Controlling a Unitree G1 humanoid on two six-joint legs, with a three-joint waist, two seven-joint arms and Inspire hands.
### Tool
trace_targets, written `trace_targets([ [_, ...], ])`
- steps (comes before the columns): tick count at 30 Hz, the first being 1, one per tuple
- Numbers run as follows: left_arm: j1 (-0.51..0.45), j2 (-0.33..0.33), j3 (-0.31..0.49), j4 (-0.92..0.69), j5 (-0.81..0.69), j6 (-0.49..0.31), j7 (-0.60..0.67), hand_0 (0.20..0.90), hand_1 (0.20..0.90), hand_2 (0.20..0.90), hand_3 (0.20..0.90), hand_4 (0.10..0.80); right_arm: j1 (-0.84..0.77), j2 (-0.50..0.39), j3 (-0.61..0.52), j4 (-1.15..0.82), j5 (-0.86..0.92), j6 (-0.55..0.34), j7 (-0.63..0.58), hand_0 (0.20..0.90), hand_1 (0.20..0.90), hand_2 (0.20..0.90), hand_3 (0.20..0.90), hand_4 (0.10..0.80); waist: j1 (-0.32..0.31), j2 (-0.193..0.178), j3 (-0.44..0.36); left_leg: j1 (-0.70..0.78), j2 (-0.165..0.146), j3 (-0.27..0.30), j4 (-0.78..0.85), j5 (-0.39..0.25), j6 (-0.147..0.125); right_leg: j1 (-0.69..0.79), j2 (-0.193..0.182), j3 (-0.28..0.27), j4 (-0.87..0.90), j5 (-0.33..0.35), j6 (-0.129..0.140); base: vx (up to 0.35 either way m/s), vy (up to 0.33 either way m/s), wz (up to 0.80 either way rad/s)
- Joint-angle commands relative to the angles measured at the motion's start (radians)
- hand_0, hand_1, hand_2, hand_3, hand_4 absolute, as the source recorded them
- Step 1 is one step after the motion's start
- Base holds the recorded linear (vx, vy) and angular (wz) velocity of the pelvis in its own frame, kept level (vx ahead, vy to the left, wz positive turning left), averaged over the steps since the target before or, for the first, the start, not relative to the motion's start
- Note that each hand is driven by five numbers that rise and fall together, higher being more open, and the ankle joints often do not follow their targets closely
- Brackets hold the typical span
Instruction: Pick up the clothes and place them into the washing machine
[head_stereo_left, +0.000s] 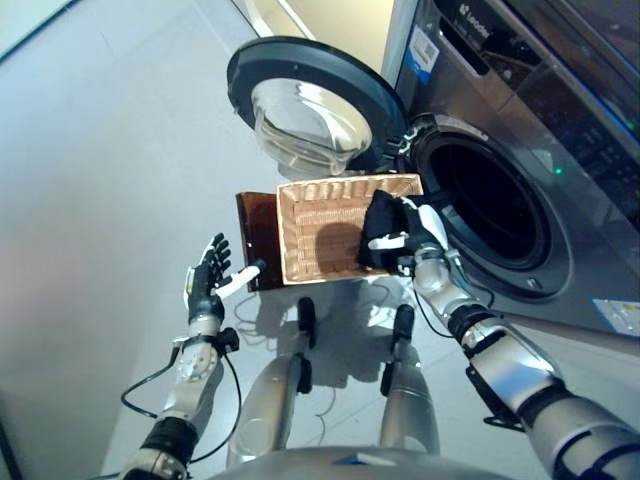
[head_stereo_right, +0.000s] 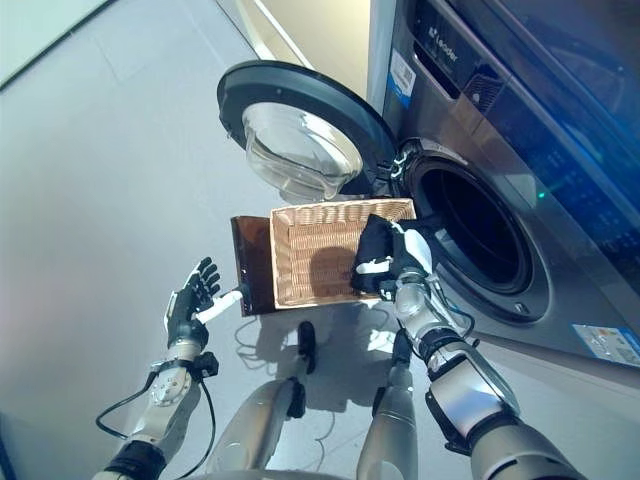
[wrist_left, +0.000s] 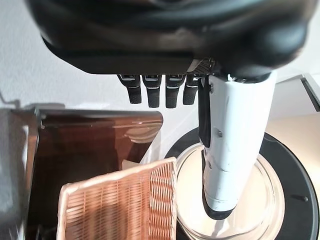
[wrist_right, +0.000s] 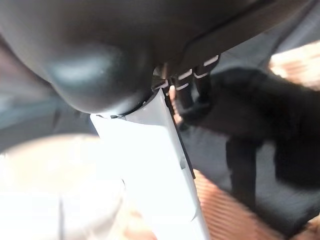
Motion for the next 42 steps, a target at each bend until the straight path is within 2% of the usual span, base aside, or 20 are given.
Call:
trace_targets([
  [1,-0.029,0.048,0.060,-0.089,0.036,-0.089,0.024,0.900,0.900,0.900,0.900,0.800,-0.133,-0.047,0.037,0.060,-0.099,0.017,-0.059,0.900,0.900,0.900,0.900,0.800,0.037,0.011,0.010,-0.095,0.014,-0.061,0.084,-0.064,-0.076,-0.018,0.016,-0.032,0.069,-0.071,-0.064,-0.038,-0.014,0.12],
  [6,-0.034,0.057,0.072,-0.115,0.047,-0.091,0.033,0.900,0.900,0.900,0.900,0.800,-0.194,-0.040,0.047,0.106,-0.145,0.047,-0.086,0.900,0.900,0.900,0.900,0.800,0.046,0.017,0.029,-0.114,0.016,-0.066,0.093,-0.063,-0.076,-0.043,0.018,-0.033,0.088,-0.076,-0.068,-0.040,0.007,0.05],
  [14,-0.019,0.076,0.088,-0.151,0.052,-0.089,0.046,0.900,0.900,0.900,0.900,0.800,-0.337,-0.063,0.046,0.207,-0.184,0.113,-0.162,0.900,0.900,0.900,0.900,0.800,0.069,0.058,0.082,-0.199,0.015,-0.074,0.134,-0.060,-0.080,-0.124,0.022,-0.043,0.158,-0.097,-0.080,-0.047,0.007,0.04],
  [20,-0.013,0.093,0.089,-0.183,0.059,-0.085,0.054,0.900,0.900,0.900,0.900,0.800,-0.407,-0.084,0.067,0.249,-0.186,0.129,-0.157,0.900,0.900,0.900,0.900,0.800,0.082,0.080,0.104,-0.269,0.014,-0.078,0.173,-0.061,-0.080,-0.192,0.017,-0.046,0.213,-0.111,-0.087,-0.017,0.014,0.09],
  [21,-0.012,0.094,0.092,-0.195,0.061,-0.085,0.055,0.900,0.900,0.900,0.900,0.800,-0.414,-0.082,0.072,0.252,-0.189,0.131,-0.154,0.900,0.900,0.900,0.900,0.800,0.084,0.080,0.103,-0.273,0.012,-0.084,0.193,-0.098,-0.087,-0.199,0.017,-0.042,0.239,-0.147,-0.081,0.047,-0.006,0.06],
  [23,-0.019,0.096,0.100,-0.212,0.064,-0.088,0.059,0.900,0.900,0.900,0.900,0.800,-0.425,-0.088,0.070,0.256,-0.183,0.128,-0.157,0.900,0.900,0.900,0.900,0.800,0.084,0.079,0.112,-0.322,0.010,-0.084,0.260,-0.120,-0.087,-0.239,0.019,-0.037,0.299,-0.168,-0.085,-0.008,-0.016,0.15],
  [26,-0.038,0.089,0.103,-0.238,0.063,-0.083,0.065,0.900,0.900,0.900,0.900,0.800,-0.423,-0.080,0.076,0.280,-0.182,0.132,-0.144,0.900,0.900,0.900,0.900,0.800,0.089,0.074,0.116,-0.406,0.013,-0.088,0.436,-0.195,-0.081,-0.317,0.028,-0.031,0.469,-0.245,-0.104,-0.054,-0.008,0.25],
  [28,-0.036,0.088,0.104,-0.249,0.063,-0.081,0.062,0.900,0.900,0.900,0.900,0.800,-0.417,-0.076,0.078,0.287,-0.185,0.134,-0.143,0.900,0.900,0.900,0.900,0.800,0.089,0.074,0.115,-0.421,0.016,-0.089,0.474,-0.214,-0.080,-0.331,0.028,-0.031,0.510,-0.263,-0.107,0.000,0.014,0.13],
  [32,-0.014,0.075,0.112,-0.293,0.090,-0.063,0.061,0.900,0.900,0.900,0.900,0.800,-0.387,-0.069,0.090,0.361,-0.227,0.166,-0.125,0.900,0.900,0.900,0.900,0.800,0.096,0.093,0.108,-0.494,0.022,-0.090,0.636,-0.286,-0.074,-0.404,0.020,-0.021,0.666,-0.328,-0.119,0.009,0.027,-0.01],
  [38,0.008,0.068,0.114,-0.297,0.111,-0.041,0.056,0.900,0.900,0.900,0.900,0.800,-0.331,-0.074,0.097,0.410,-0.291,0.212,-0.101,0.900,0.900,0.900,0.900,0.800,0.103,0.117,0.102,-0.518,0.016,-0.085,0.708,-0.326,-0.060,-0.438,0.011,-0.004,0.752,-0.377,-0.134,0.013,0.007,-0.01],
  [42,0.011,0.066,0.115,-0.299,0.120,-0.037,0.055,0.900,0.900,0.900,0.900,0.800,-0.313,-0.074,0.094,0.411,-0.308,0.221,-0.093,0.900,0.900,0.900,0.900,0.800,0.102,0.127,0.099,-0.516,0.011,-0.082,0.704,-0.325,-0.059,-0.445,0.008,0.003,0.762,-0.383,-0.137,0.009,0.003,0.00],
])
